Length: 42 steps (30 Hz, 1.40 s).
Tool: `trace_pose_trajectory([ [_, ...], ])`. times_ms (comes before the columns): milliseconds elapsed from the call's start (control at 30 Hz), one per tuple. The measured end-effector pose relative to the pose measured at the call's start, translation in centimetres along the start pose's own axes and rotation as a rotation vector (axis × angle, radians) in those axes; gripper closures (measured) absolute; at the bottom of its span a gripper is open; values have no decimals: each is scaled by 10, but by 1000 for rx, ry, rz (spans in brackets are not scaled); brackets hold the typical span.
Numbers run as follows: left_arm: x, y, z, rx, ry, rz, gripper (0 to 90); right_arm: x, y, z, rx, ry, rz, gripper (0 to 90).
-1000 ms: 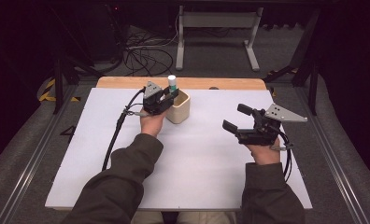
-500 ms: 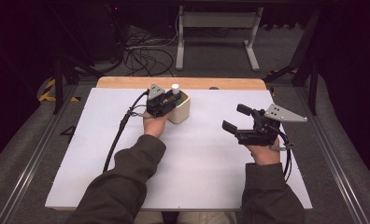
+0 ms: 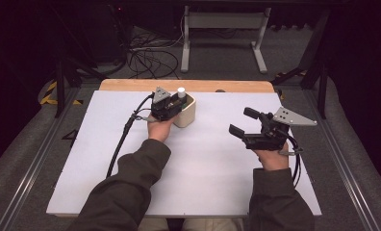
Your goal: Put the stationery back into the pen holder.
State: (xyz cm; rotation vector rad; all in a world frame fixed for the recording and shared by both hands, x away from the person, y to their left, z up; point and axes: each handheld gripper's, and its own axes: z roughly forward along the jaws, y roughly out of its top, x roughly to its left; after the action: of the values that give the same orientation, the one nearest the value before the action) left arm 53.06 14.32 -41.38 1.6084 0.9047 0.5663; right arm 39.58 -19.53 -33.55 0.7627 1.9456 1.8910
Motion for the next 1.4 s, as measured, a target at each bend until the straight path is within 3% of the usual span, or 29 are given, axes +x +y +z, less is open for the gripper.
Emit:
trace_pose_trajectory([
  [633, 2, 1, -2, 12, -8, -23, 633, 0, 1, 0, 0, -4, -1, 86],
  [867, 2, 0, -1, 23, -7, 0, 644, 0, 1, 0, 1, -3, 0, 86],
  [1100, 0, 3, -2, 8, -7, -15, 643, 0, 1, 0, -1, -3, 2, 86],
  [1200, 0, 4, -3, 9, 0, 6, 646, -1, 0, 0, 1, -3, 2, 86],
  [1400, 2, 4, -4, 11, -9, -21, 644, -1, 0, 1, 3, 0, 5, 86],
])
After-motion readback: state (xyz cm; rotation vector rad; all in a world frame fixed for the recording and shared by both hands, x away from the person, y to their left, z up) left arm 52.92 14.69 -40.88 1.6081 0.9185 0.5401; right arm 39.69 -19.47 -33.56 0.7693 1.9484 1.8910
